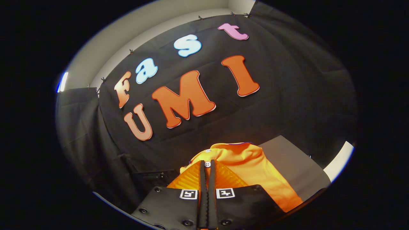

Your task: Put the clothes into the washing machine and then close the washing machine lid.

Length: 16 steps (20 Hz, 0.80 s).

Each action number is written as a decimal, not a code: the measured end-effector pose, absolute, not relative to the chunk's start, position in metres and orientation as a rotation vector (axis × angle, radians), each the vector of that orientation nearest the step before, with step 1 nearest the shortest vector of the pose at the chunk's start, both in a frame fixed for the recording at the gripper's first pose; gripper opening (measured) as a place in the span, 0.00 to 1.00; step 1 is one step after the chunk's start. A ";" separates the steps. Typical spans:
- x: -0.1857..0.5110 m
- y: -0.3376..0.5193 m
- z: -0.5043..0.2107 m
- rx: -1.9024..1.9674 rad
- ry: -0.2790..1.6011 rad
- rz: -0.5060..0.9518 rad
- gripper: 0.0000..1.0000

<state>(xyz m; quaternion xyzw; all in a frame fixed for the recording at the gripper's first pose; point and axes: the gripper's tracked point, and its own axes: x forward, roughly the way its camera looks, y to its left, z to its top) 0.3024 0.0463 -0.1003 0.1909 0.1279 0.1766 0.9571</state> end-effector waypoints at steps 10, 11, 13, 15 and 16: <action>0.230 0.081 -0.008 0.402 0.078 0.520 0.07; 0.224 0.089 -0.003 0.399 0.071 0.530 0.07; 0.213 0.109 0.012 0.391 0.062 0.544 0.08; 0.201 0.124 0.024 0.384 0.039 0.550 0.07; 0.195 0.132 0.034 0.371 0.021 0.542 0.07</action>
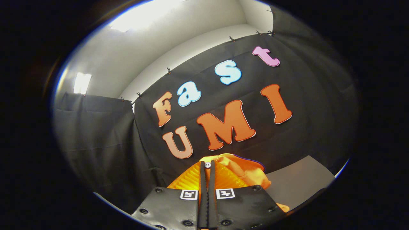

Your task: Put the clothes into the washing machine and then close the washing machine lid.

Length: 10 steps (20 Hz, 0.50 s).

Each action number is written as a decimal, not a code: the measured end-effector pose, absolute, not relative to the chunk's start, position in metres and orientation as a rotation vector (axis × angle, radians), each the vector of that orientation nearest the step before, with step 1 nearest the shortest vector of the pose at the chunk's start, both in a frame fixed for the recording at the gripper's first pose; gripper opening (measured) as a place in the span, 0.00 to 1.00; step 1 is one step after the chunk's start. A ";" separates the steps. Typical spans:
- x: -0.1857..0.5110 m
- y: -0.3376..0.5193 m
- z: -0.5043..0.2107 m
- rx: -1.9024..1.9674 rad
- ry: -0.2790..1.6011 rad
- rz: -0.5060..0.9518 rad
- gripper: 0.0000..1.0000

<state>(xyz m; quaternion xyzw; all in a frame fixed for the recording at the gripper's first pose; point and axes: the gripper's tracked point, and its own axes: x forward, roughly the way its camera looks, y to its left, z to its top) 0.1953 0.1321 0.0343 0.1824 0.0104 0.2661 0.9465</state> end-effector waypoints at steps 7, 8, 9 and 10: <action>0.159 0.235 0.069 0.302 -0.047 0.513 0.07; 0.155 0.251 0.068 0.293 -0.046 0.509 0.07; 0.154 0.266 0.065 0.286 -0.043 0.503 0.07; 0.150 0.282 0.061 0.281 -0.035 0.503 0.07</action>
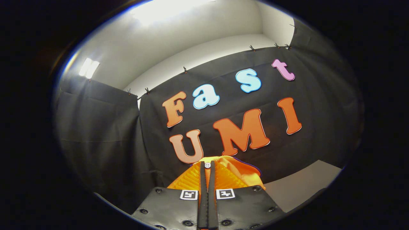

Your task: Put the clothes into the washing machine and then close the washing machine lid.

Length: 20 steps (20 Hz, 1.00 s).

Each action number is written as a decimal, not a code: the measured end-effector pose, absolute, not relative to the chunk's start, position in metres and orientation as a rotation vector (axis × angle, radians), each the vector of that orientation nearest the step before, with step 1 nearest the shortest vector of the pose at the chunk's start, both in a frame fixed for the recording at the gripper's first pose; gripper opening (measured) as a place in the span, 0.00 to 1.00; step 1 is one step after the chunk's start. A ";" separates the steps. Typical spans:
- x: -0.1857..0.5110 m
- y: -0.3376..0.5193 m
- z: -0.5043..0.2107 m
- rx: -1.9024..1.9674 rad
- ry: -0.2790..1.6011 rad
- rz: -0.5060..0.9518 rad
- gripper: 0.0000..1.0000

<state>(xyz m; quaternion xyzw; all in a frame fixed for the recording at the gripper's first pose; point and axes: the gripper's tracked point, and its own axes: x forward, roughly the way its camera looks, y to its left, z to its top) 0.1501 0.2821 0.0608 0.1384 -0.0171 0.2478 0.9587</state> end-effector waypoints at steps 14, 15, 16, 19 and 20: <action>0.174 0.463 -0.065 0.263 0.143 0.588 0.07; 0.185 0.474 -0.075 0.253 0.163 0.585 0.07; 0.191 0.481 -0.088 0.240 0.181 0.581 0.07; 0.200 0.494 -0.128 0.203 0.227 0.567 0.08; 0.201 0.499 -0.141 0.199 0.250 0.568 0.08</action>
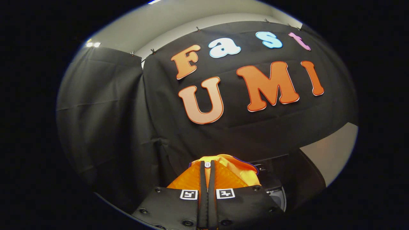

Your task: Put the clothes into the washing machine and then close the washing machine lid.

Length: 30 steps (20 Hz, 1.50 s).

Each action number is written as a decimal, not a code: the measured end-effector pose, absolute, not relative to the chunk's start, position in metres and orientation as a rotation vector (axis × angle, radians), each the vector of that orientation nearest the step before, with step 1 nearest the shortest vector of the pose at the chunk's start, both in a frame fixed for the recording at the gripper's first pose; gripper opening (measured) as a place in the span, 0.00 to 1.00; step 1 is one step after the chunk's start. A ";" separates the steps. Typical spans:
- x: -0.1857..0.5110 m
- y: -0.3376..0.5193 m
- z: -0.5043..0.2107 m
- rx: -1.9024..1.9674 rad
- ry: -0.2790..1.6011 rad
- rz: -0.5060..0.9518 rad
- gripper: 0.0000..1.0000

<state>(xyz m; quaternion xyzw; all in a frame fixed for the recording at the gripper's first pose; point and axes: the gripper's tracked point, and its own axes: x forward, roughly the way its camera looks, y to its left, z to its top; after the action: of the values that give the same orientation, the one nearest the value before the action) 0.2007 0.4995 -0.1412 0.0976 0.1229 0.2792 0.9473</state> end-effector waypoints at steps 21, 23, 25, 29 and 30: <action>0.246 0.495 -0.344 0.129 0.585 0.444 0.07; 0.247 0.492 -0.377 0.125 0.647 0.424 0.08; 0.247 0.490 -0.404 0.125 0.699 0.406 0.08; 0.244 0.487 -0.440 0.122 0.778 0.381 0.08; 0.242 0.487 -0.449 0.119 0.797 0.377 0.08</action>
<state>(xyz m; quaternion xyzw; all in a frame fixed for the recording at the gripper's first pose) 0.2416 0.4868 -0.4489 0.0574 0.3855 0.1823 0.9027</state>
